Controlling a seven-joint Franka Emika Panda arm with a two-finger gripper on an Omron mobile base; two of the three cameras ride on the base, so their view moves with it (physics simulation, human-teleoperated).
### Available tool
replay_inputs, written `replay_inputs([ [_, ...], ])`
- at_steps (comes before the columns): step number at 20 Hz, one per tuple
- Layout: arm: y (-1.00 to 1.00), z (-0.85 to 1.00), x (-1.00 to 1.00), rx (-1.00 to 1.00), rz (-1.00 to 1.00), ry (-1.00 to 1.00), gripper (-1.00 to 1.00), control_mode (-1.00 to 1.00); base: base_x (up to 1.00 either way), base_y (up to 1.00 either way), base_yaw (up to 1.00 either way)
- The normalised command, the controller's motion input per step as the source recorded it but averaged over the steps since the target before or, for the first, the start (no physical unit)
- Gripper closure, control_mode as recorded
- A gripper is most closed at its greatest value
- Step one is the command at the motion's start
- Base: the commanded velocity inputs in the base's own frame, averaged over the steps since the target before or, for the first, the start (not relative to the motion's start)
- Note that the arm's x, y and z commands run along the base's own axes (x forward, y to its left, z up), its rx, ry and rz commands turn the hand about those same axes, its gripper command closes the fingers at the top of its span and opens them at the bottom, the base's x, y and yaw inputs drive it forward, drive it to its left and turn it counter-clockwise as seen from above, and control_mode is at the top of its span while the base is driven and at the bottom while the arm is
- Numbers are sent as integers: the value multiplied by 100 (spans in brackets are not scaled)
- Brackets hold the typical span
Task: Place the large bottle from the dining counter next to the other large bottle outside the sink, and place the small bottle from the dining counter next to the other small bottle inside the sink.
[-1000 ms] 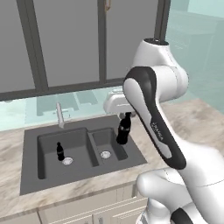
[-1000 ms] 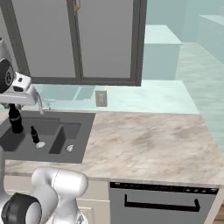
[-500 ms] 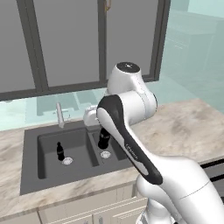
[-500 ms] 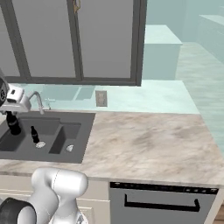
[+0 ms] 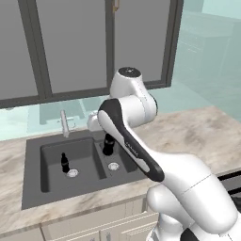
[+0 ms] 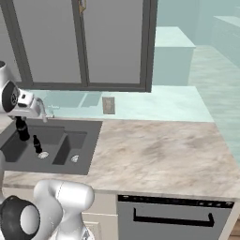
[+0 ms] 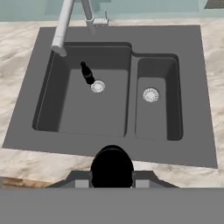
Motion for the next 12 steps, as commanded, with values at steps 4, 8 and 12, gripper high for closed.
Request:
replay_inputs([
  [4, 0, -30, 13, 0, 0, 5, 100, -100, 0, 0, 0],
  [8, 0, -39, 2, 0, 0, 0, 100, -100, 0, 0, 0],
  [12, 0, -43, 3, 0, 0, -1, 100, -100, 0, 0, 0],
])
